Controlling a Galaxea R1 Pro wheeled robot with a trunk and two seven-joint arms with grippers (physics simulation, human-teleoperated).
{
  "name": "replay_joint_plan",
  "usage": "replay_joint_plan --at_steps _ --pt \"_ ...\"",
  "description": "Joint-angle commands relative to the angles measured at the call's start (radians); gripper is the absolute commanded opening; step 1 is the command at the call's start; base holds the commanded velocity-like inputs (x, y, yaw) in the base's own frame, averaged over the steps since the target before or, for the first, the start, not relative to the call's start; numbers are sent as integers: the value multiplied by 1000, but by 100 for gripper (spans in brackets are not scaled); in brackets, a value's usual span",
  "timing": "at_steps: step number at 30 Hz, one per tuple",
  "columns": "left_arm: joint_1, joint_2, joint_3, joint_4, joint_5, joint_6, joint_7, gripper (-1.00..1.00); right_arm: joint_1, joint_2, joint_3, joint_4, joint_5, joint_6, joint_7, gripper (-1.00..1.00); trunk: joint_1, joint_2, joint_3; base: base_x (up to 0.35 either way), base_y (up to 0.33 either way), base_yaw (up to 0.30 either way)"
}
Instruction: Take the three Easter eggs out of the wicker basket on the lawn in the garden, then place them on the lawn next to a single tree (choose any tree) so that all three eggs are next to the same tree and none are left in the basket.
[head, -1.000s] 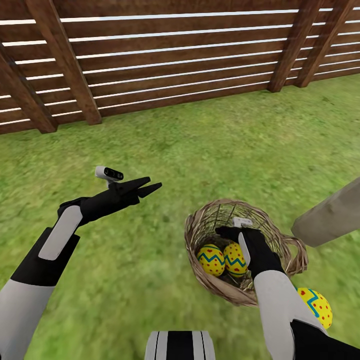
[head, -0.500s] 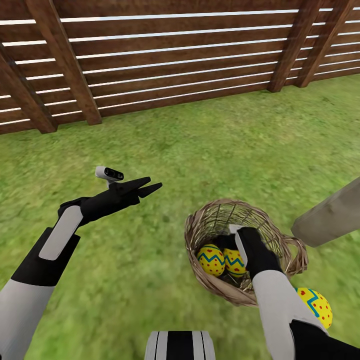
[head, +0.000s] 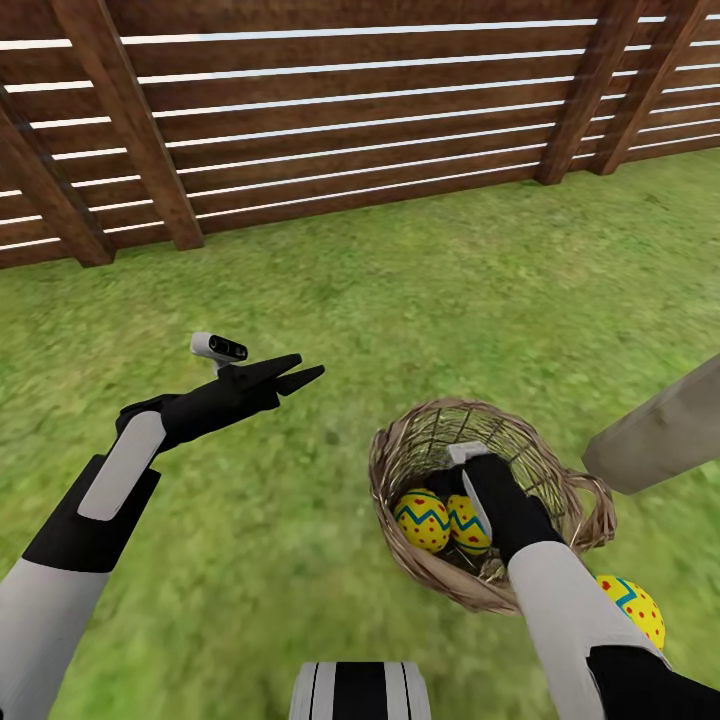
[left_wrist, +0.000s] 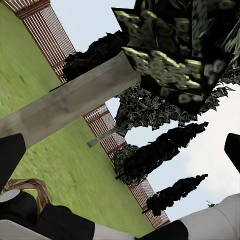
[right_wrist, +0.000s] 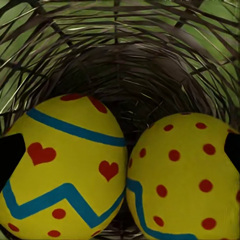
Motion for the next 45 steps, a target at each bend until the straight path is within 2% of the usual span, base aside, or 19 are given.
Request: replay_joint_plan --at_steps 1,8,13,16,19,22,25,29,36,45 --pt "-1 1 -1 0 5 5 0 100 0 -2 -3 -1 11 3 9 100 0 0 -1 0 0 0" --pt "-1 1 -1 0 5 4 0 100 3 -15 -1 1 12 2 27 100 0 0 -1 0 0 0" --pt "-1 2 -1 0 5 4 0 100 3 -31 3 3 12 3 137 100 0 0 -1 0 0 0" --pt "-1 1 -1 0 5 4 0 100 3 -45 32 3 10 4 164 100 0 0 -1 0 0 0" --pt "-1 2 -1 0 5 4 0 100 3 -47 40 2 9 4 184 100 0 0 -1 0 0 0" --pt "-1 1 -1 0 5 4 0 100 3 -50 43 2 12 4 234 100 0 -1 -5 0 0 0" --pt "-1 1 -1 -1 5 4 0 100 3 -53 43 2 12 4 242 100 2 -1 -16 0 0 0" --pt "-1 1 -1 -1 5 4 0 100 3 -54 43 2 11 4 246 100 2 -1 -16 0 0 0" --pt "-1 1 -1 -1 5 5 0 100 3 -54 42 -4 10 4 247 100 3 -2 -32 0 0 0" --pt "-1 1 -1 -1 5 4 0 100 3 -53 42 -9 8 4 248 100 3 -2 -32 0 0 0"
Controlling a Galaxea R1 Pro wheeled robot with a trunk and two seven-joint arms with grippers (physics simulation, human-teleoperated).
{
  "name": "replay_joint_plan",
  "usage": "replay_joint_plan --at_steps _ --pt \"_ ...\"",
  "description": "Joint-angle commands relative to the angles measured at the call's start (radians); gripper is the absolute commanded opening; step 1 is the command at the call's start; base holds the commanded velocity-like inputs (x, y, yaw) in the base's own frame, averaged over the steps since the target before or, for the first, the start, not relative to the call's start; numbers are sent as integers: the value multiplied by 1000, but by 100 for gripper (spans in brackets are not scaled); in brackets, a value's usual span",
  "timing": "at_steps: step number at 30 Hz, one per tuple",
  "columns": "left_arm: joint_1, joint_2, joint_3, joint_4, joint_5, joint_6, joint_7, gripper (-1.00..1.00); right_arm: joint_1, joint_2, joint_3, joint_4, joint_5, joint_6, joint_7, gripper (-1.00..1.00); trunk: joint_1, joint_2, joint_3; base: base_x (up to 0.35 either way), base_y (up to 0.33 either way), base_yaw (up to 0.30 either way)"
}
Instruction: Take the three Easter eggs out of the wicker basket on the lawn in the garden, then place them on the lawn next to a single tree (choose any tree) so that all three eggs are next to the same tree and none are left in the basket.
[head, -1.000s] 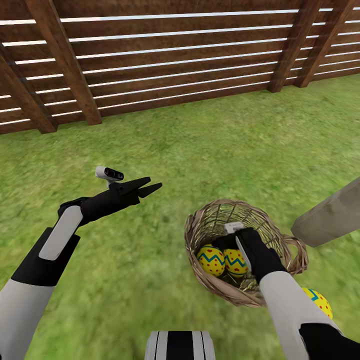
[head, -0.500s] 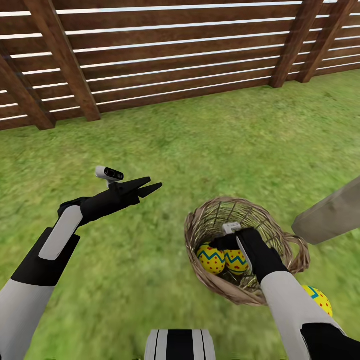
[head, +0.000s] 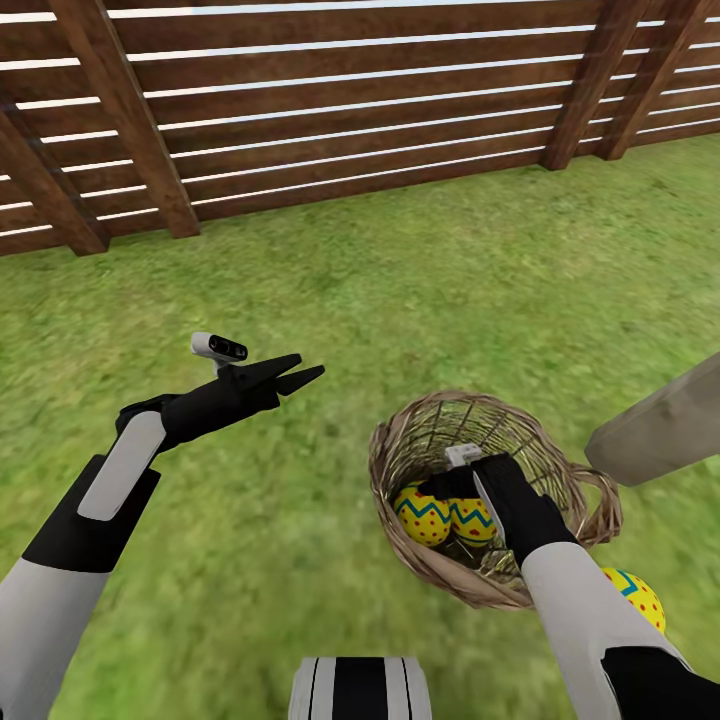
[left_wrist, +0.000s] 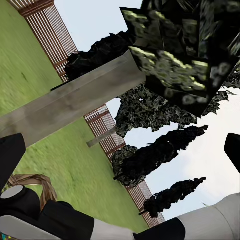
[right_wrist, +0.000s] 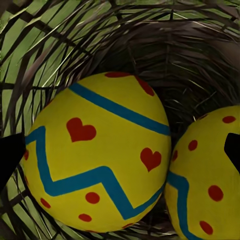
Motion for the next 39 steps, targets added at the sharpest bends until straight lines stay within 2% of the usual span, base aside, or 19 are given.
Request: replay_joint_plan --at_steps 1,3,7,10,18,21,24,37,39 --pt "-1 1 -1 0 5 5 0 100 0 0 0 -1 9 3 9 100 0 0 -1 0 0 0" --pt "-1 1 -1 0 5 5 0 100 0 0 0 -2 8 2 20 100 0 0 -1 0 0 0" --pt "-1 1 -1 0 5 5 0 100 0 -2 0 -1 14 0 104 100 1 -1 -12 0 0 0" --pt "-1 1 -1 0 5 5 0 100 0 -3 -1 -1 17 0 129 100 2 -1 -16 0 0 0" --pt "-1 1 -1 0 5 5 0 100 0 -16 -2 -2 16 -9 135 100 4 -2 -35 0 0 0" --pt "-1 1 -2 0 5 5 0 100 0 -17 -2 -3 16 -13 135 100 4 -2 -35 0 0 0" --pt "-1 1 -3 0 5 5 0 100 0 -17 -2 -4 16 -15 133 100 5 -3 -47 0 0 0" --pt "-1 1 -3 0 5 5 0 100 0 -17 -2 -5 14 -15 153 100 6 -3 -51 0 0 0" --pt "-1 1 -3 0 5 5 0 100 0 -17 -3 -5 14 -15 161 100 7 -4 -59 0 0 0"
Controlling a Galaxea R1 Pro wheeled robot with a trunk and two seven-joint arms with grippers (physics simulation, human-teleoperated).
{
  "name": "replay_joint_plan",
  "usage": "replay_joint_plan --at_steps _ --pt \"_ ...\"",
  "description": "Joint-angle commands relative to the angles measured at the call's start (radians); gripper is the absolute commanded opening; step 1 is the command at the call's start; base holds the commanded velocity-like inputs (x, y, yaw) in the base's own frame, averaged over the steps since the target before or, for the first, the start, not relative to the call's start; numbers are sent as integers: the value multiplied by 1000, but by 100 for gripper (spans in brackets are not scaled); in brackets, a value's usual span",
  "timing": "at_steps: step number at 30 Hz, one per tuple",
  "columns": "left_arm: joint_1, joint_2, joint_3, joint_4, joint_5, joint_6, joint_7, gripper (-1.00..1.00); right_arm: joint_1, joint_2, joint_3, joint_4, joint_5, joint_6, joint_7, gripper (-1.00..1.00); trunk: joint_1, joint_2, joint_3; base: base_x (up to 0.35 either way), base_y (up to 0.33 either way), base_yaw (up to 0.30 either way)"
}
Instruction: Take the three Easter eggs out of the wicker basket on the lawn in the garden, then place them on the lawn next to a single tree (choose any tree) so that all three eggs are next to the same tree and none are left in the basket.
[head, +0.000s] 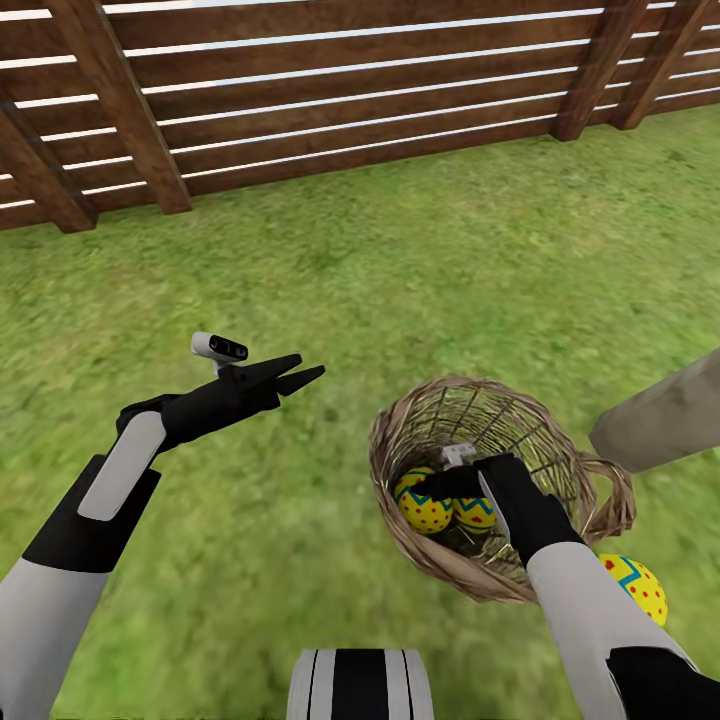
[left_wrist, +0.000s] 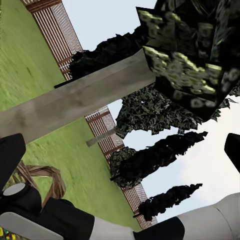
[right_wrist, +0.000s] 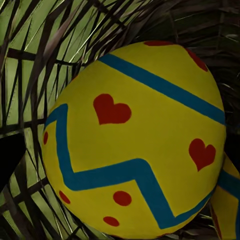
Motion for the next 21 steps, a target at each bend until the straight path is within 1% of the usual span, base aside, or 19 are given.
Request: replay_joint_plan --at_steps 1,3,9,16,20,21 --pt "-1 1 -1 0 6 5 0 100 0 0 -1 -1 10 3 8 100 0 0 -1 0 0 0" --pt "-1 1 -1 0 6 5 0 100 0 0 -1 -1 10 3 9 100 0 0 -1 0 0 0" --pt "-1 1 -1 0 6 5 0 100 0 0 -1 -3 11 -4 10 100 2 -2 -24 0 0 0" --pt "-1 1 -3 0 6 5 -1 100 0 0 -1 -12 12 -15 7 100 2 -2 -24 0 0 0" --pt "-1 1 -3 0 6 5 0 100 0 0 -1 -13 12 -16 7 100 4 -3 -39 0 0 0" --pt "-1 1 -3 0 6 5 0 100 0 0 -1 -14 12 -16 7 100 4 -3 -39 0 0 0"
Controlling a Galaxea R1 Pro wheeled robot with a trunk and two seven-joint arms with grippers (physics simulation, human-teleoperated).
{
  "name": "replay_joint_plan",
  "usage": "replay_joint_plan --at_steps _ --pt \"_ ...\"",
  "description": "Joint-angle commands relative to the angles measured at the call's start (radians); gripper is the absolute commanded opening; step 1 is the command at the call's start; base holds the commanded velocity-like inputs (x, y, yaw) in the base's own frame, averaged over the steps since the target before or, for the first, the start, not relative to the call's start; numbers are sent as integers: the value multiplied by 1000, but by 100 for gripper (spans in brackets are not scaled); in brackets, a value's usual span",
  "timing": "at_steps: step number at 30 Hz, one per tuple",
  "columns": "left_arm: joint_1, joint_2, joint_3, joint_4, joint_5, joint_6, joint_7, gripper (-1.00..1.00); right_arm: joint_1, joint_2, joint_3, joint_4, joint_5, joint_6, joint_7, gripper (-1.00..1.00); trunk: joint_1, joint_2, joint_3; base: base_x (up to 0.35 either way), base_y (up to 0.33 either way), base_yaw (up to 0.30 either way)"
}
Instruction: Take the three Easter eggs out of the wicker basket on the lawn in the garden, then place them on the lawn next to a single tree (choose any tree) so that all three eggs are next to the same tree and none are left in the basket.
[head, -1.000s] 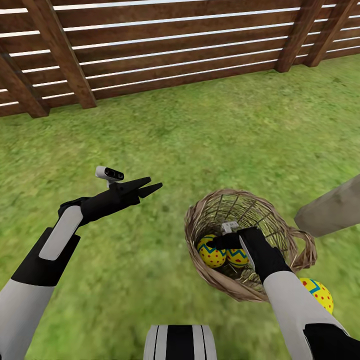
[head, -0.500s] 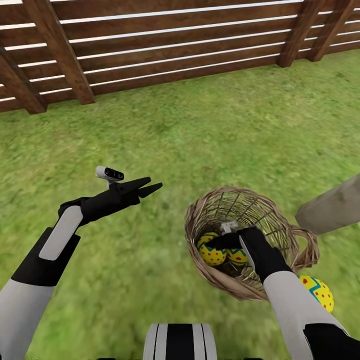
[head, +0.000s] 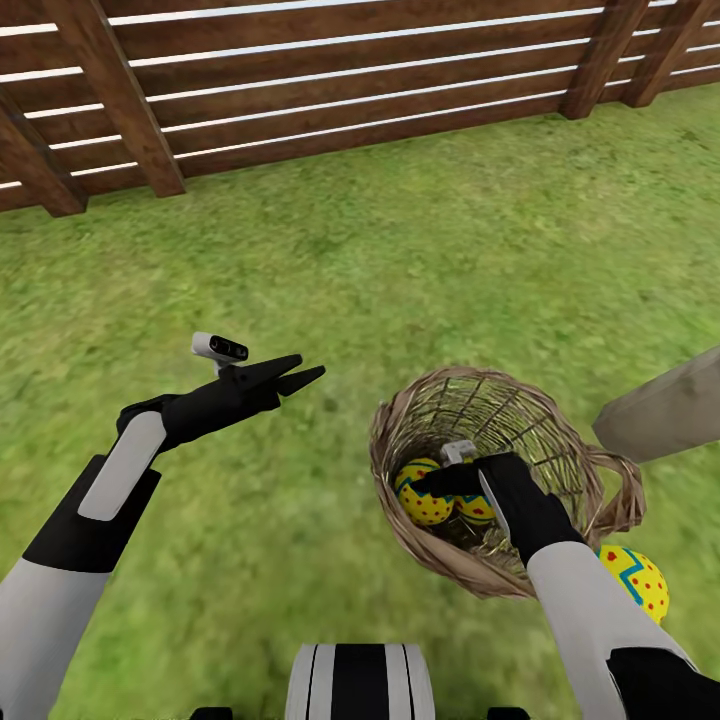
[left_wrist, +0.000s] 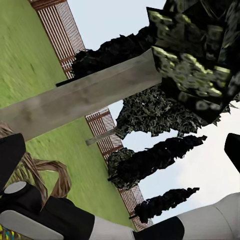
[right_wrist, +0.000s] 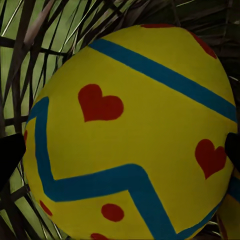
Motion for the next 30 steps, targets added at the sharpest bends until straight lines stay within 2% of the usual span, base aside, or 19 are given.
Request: replay_joint_plan --at_steps 1,6,11,18,22,23,30 --pt "-1 1 -1 0 5 5 0 100 -1 0 -1 -1 11 3 8 100 0 0 -1 0 0 0" --pt "-1 1 -1 0 5 5 0 100 0 1 -1 -1 11 3 8 100 0 0 -1 0 0 0" --pt "-1 1 -1 0 5 5 0 100 0 1 -1 -1 10 3 6 100 1 -1 -8 0 0 0" --pt "-1 1 -1 0 5 5 -1 100 0 2 -1 -1 9 3 6 100 3 -2 -32 0 0 0" --pt "-1 1 -1 0 5 5 -1 100 0 2 -1 -1 9 3 6 100 3 -2 -32 0 0 0" --pt "-1 1 -1 0 5 5 0 100 0 2 -1 -1 9 3 6 -100 3 -2 -32 0 0 0" --pt "-1 1 0 0 5 5 0 100 0 3 -1 0 9 4 9 -100 3 -2 -32 0 0 0"
